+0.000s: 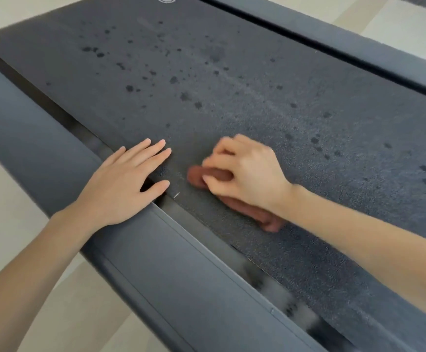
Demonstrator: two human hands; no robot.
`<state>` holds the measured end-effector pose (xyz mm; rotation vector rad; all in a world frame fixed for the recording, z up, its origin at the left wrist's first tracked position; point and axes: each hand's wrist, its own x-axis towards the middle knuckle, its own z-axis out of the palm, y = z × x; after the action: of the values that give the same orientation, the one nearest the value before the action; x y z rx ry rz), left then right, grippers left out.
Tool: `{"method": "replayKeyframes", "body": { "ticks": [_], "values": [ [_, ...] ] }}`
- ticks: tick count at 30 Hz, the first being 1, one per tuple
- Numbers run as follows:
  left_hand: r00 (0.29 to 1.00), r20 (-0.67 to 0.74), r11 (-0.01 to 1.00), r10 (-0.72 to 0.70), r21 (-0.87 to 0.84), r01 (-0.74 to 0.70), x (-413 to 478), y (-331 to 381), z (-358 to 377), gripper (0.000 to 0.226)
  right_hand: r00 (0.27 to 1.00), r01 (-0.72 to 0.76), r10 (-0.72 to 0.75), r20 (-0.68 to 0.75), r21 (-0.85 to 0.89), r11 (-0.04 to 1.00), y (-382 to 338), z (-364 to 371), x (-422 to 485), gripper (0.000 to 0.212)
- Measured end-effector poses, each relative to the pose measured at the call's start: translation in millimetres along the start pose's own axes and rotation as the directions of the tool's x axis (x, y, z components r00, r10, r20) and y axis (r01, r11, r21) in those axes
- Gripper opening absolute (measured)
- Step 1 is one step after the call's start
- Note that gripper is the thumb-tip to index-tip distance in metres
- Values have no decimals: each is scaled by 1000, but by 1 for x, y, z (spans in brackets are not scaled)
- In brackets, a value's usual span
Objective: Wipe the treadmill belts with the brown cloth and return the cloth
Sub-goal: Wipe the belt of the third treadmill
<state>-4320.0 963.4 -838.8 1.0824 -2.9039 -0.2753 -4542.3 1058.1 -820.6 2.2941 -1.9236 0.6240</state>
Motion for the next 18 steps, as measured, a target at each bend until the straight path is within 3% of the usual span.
{"method": "replayKeyframes", "body": {
  "ticks": [4,10,14,18],
  "values": [
    [999,35,999,20,45,-21,-1,-2,0,64,996,-86,88,19,-95,992,-8,14,29,26],
    [998,53,996,23,89,-27,-1,-4,3,70,997,82,-82,0,94,992,-33,-28,-89,18],
    [999,49,994,16,103,-21,0,-2,2,67,999,-17,19,-31,45,999,-42,-44,-133,22],
    [999,50,995,19,97,-24,-1,0,3,69,993,-66,69,-92,28,997,-51,-23,-93,21]
  ]
}}
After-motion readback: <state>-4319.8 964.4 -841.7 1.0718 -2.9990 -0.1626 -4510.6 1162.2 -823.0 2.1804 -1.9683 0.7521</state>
